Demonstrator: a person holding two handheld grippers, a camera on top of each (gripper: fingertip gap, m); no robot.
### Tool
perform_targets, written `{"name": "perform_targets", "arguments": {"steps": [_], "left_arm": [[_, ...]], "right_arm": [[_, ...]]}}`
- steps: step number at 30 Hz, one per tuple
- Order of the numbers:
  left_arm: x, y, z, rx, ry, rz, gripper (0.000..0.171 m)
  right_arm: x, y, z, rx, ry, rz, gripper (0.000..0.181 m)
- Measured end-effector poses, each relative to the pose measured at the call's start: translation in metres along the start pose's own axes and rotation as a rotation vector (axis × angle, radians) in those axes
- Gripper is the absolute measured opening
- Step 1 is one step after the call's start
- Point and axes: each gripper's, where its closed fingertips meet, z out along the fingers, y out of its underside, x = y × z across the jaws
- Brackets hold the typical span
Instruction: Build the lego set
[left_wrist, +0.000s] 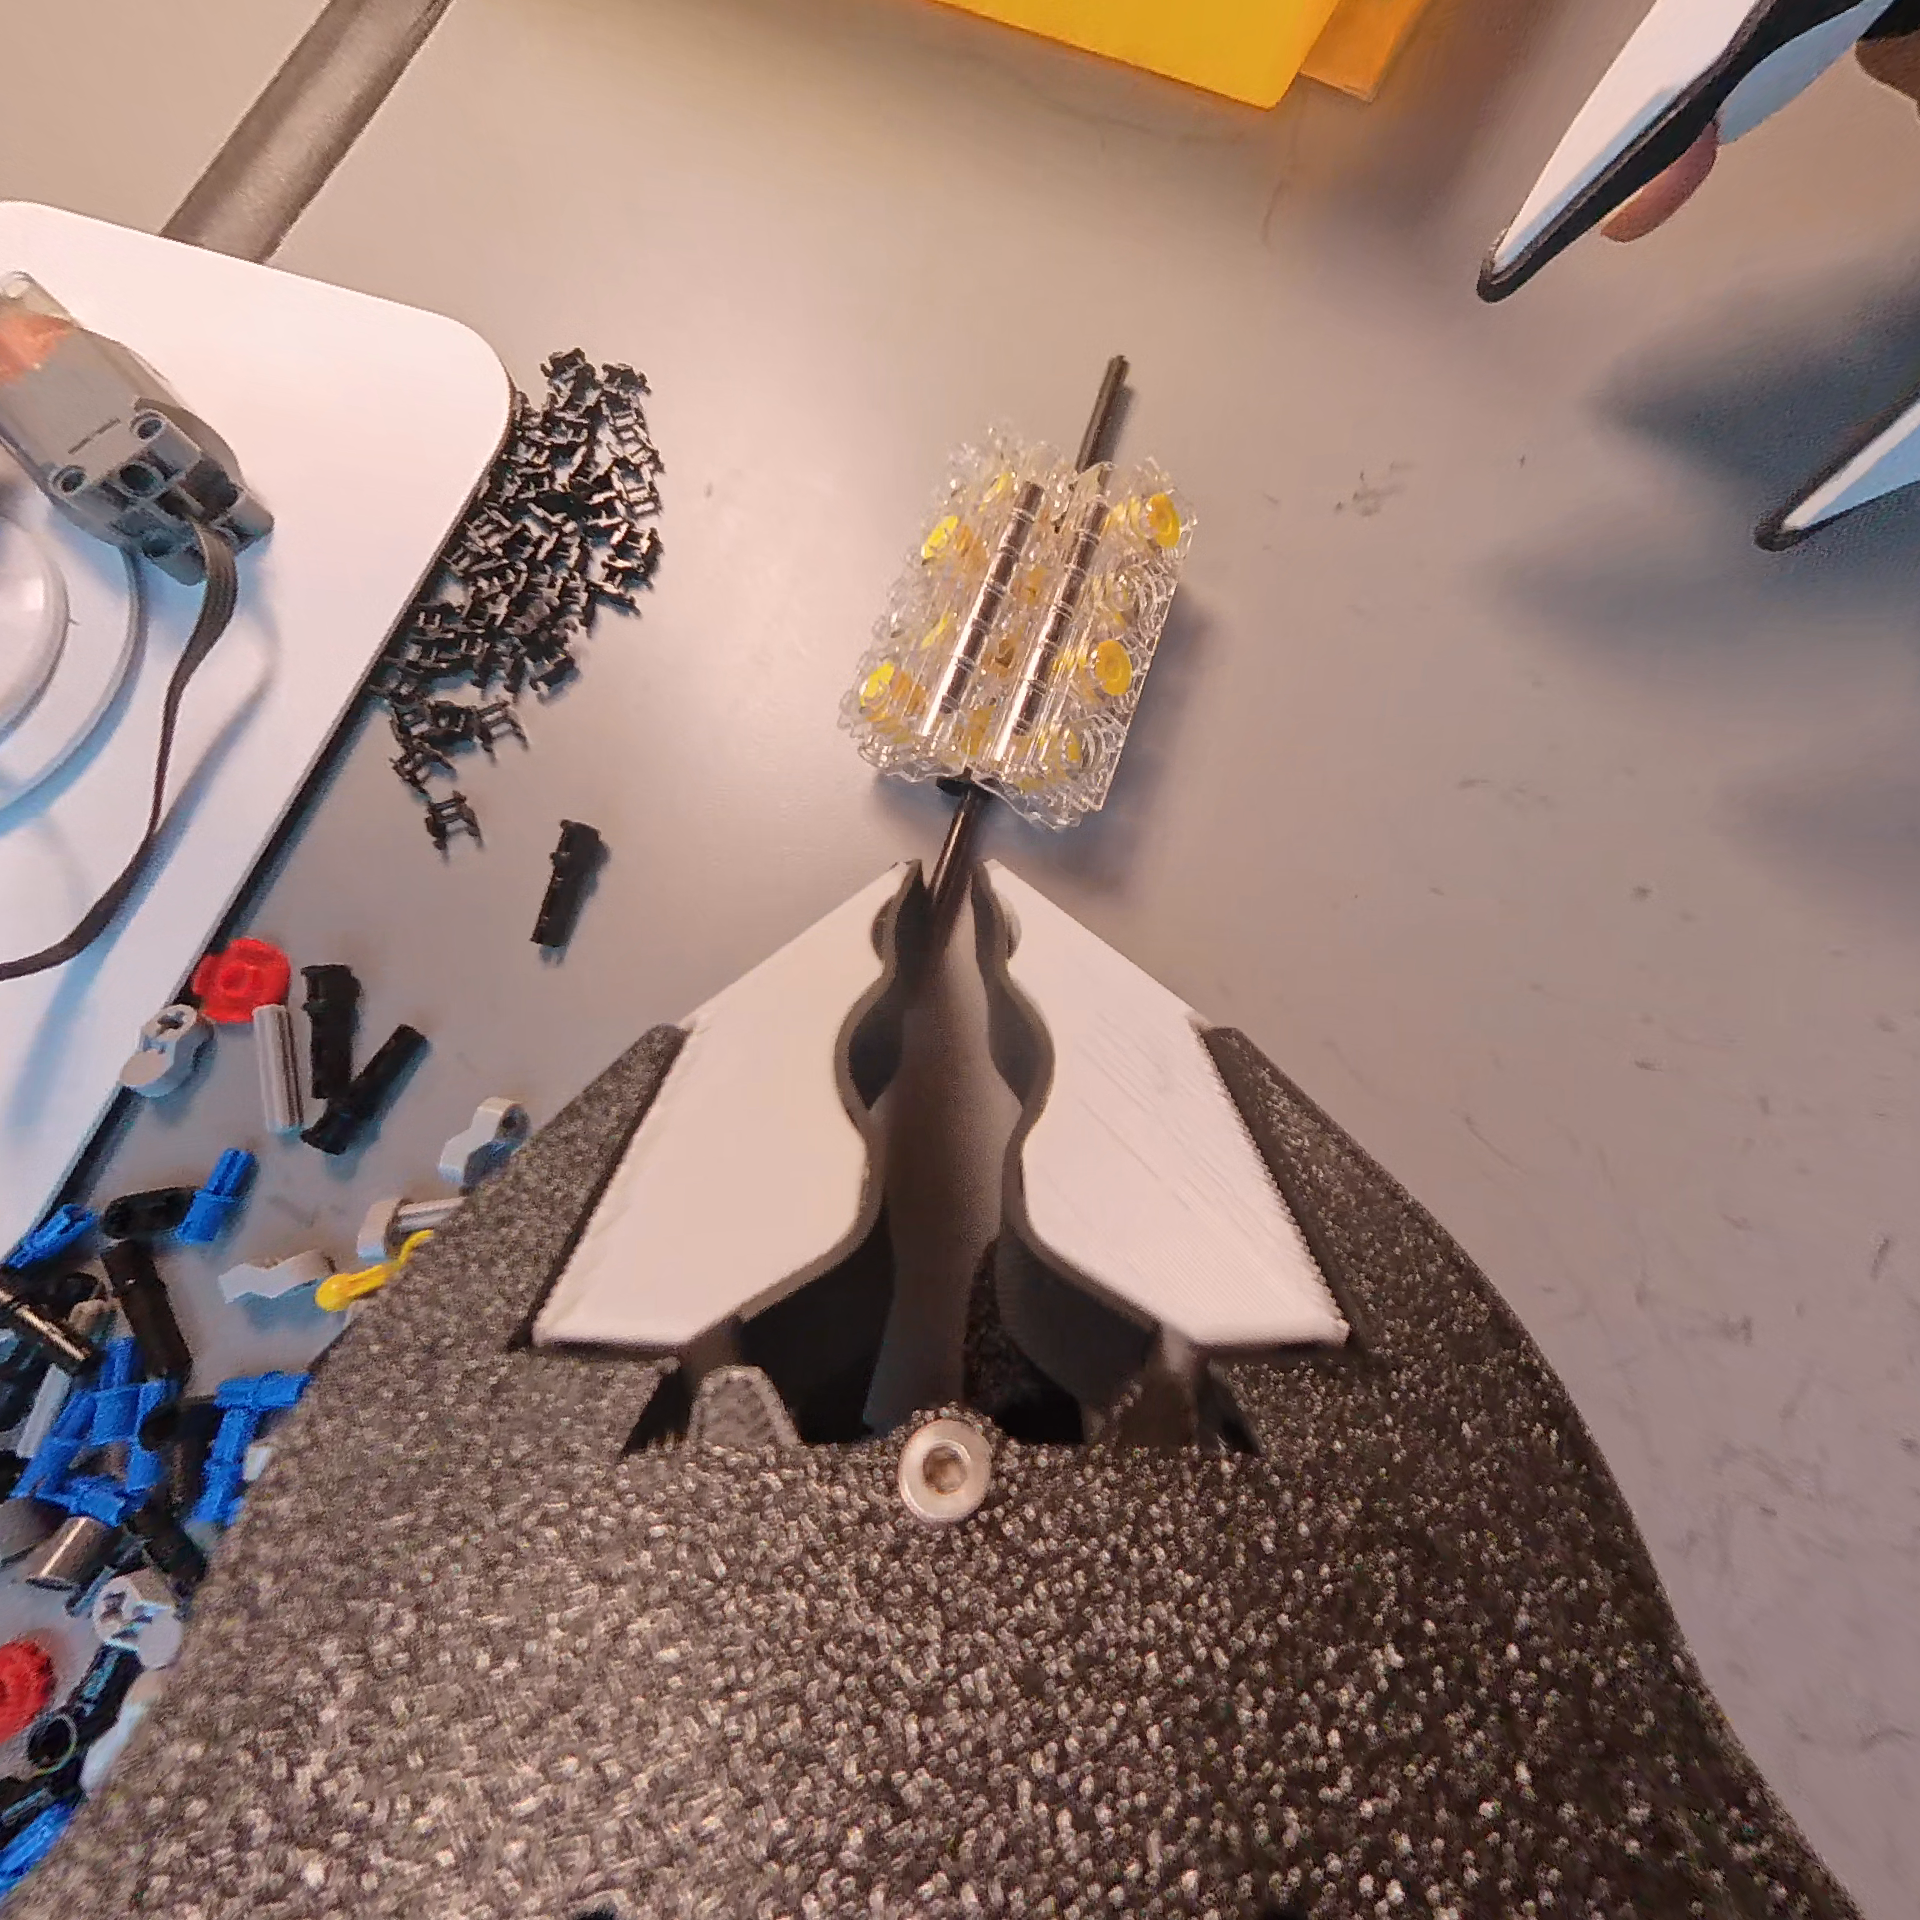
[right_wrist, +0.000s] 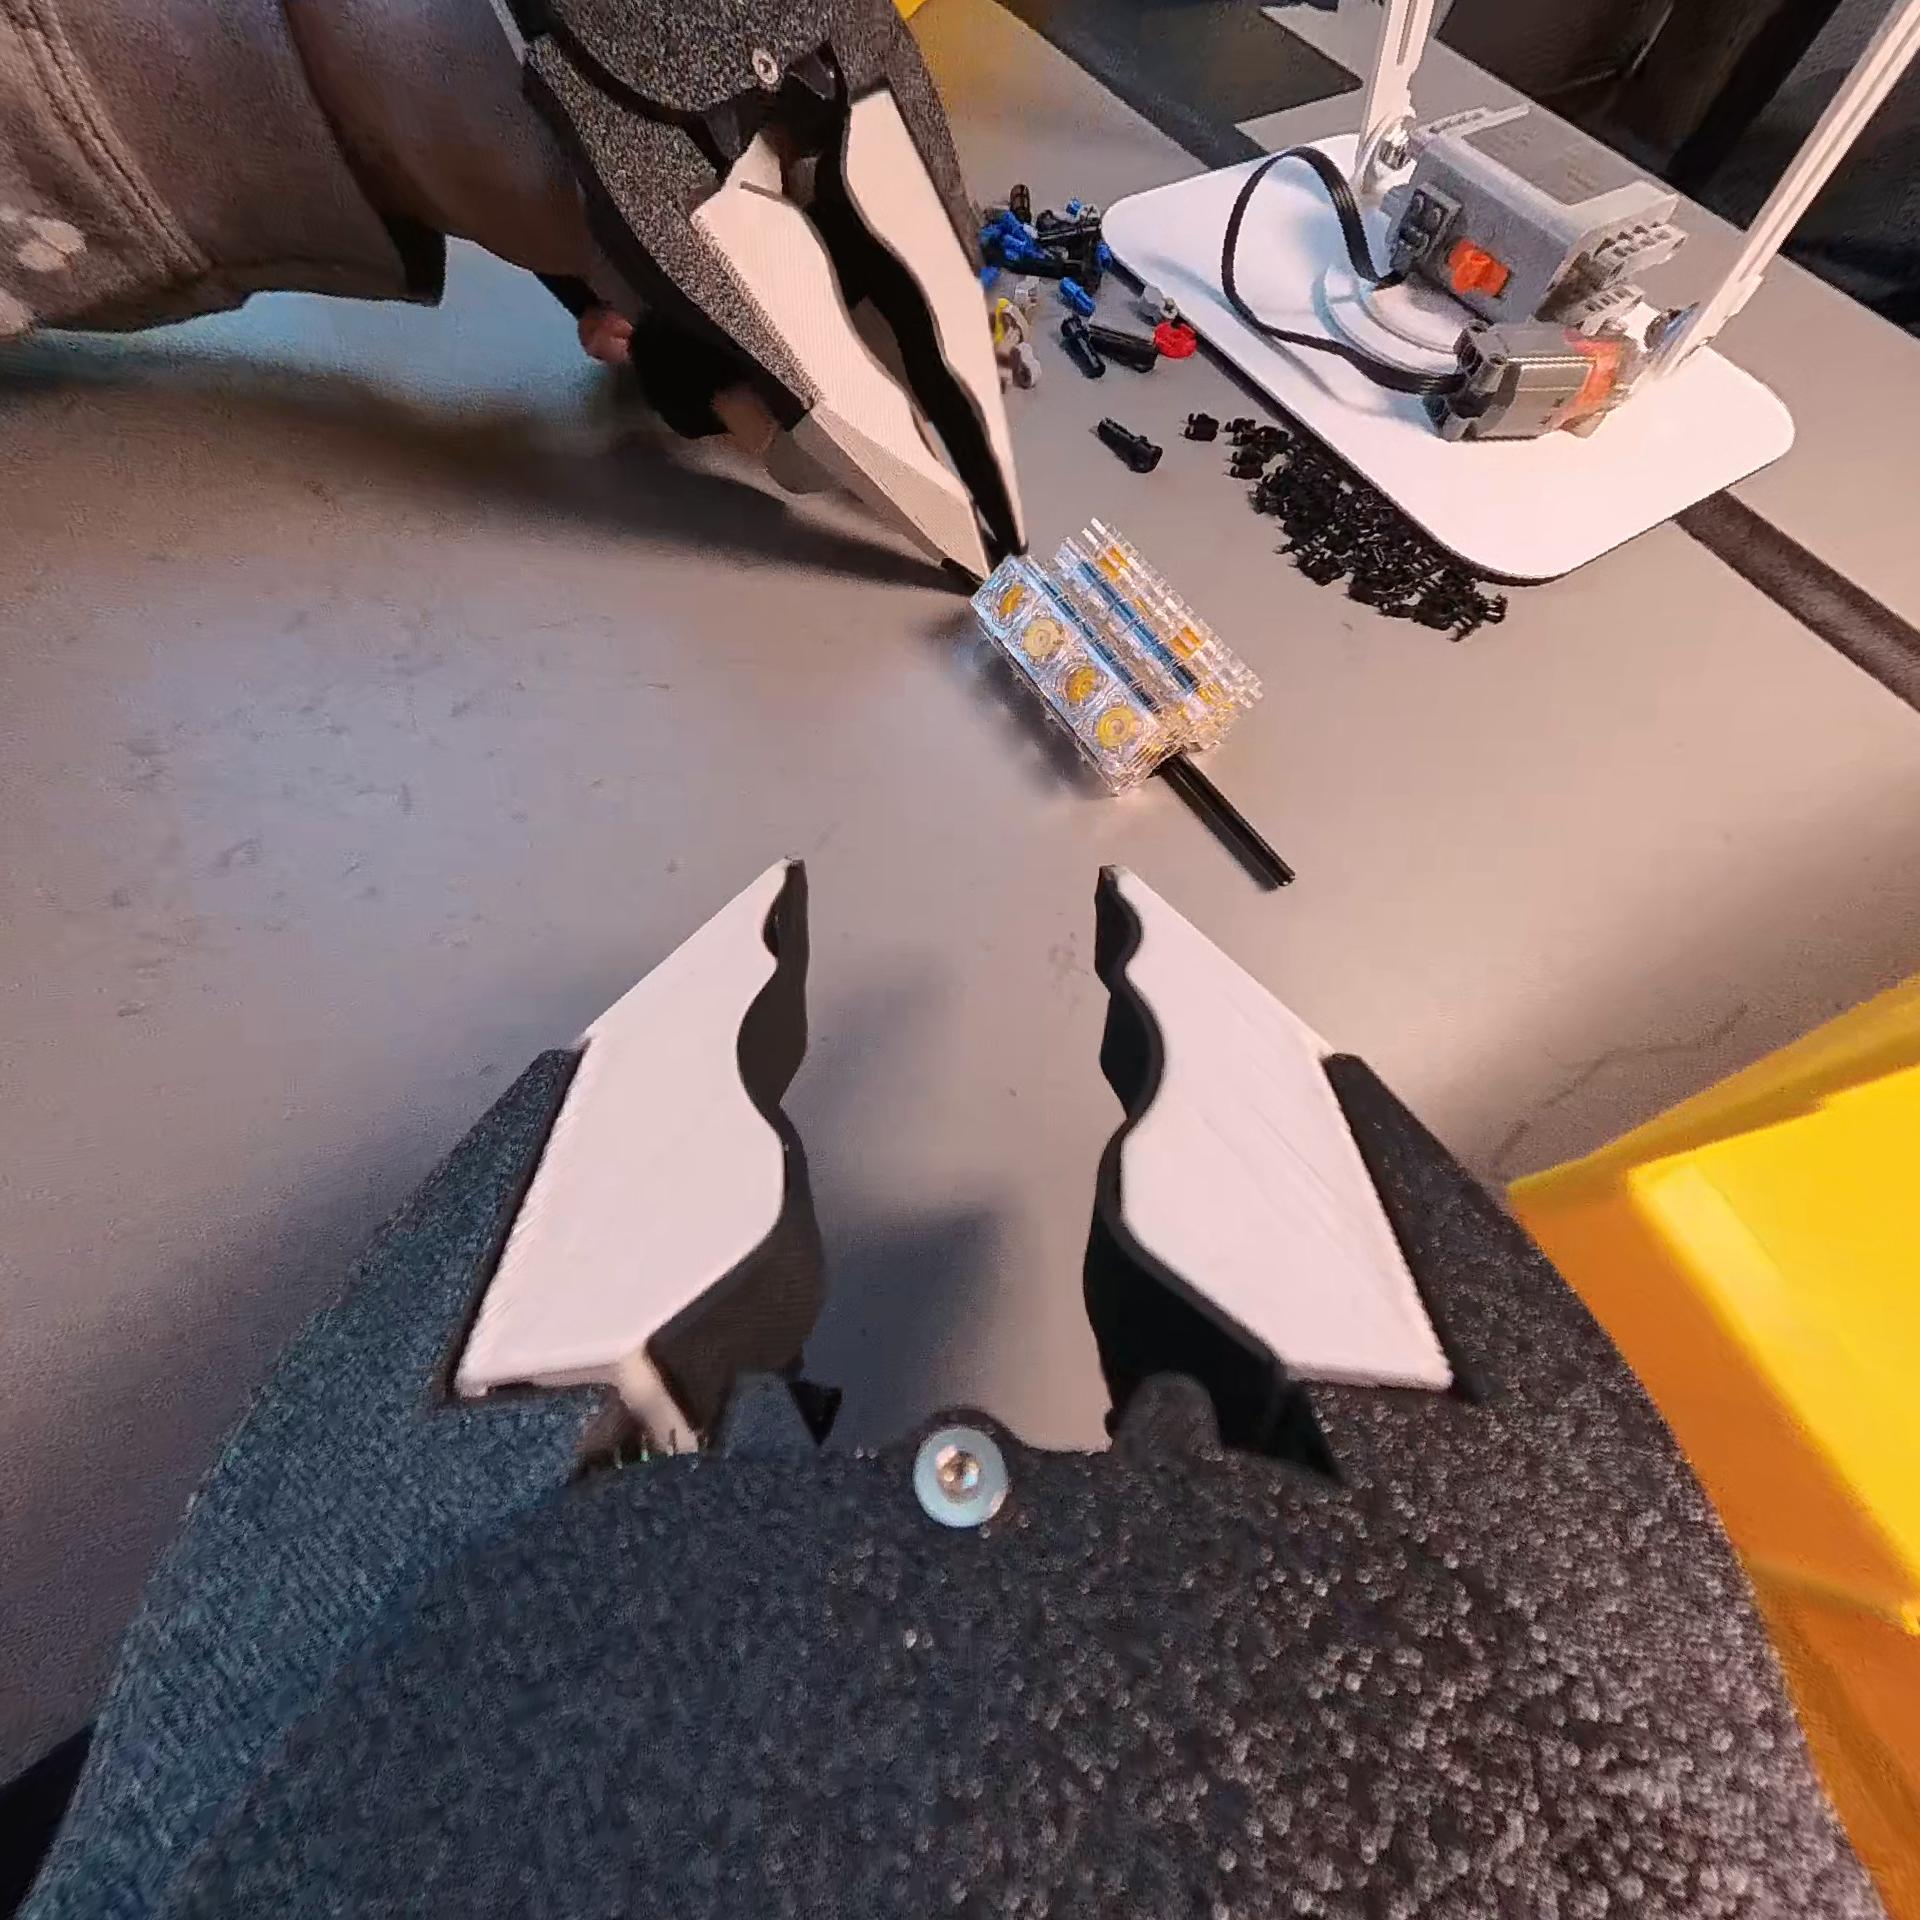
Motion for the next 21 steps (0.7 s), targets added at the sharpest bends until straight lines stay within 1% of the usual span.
{"name": "perform_targets", "arguments": {"steps": [1,6,10,18,21], "left_arm": [[0.002,0.0,0.0,0.0,0.002,-0.002,0.005],[0.005,0.003,-0.002,-0.039,-0.037,0.023,0.004],[0.014,0.012,-0.013,-0.082,-0.055,0.004,0.004],[0.044,0.034,-0.037,-0.093,-0.154,-0.103,0.004],[0.061,0.04,-0.045,-0.073,-0.122,-0.128,0.005]], "right_arm": [[0.001,0.0,0.0,-0.001,0.002,0.006,0.053],[0.004,0.006,0.005,-0.028,0.021,0.031,0.053],[0.006,0.009,0.007,-0.043,0.038,0.042,0.053],[-0.002,0.01,0.019,-0.081,0.061,0.0,0.052],[-0.01,0.009,0.026,-0.101,0.057,-0.022,0.053]]}}
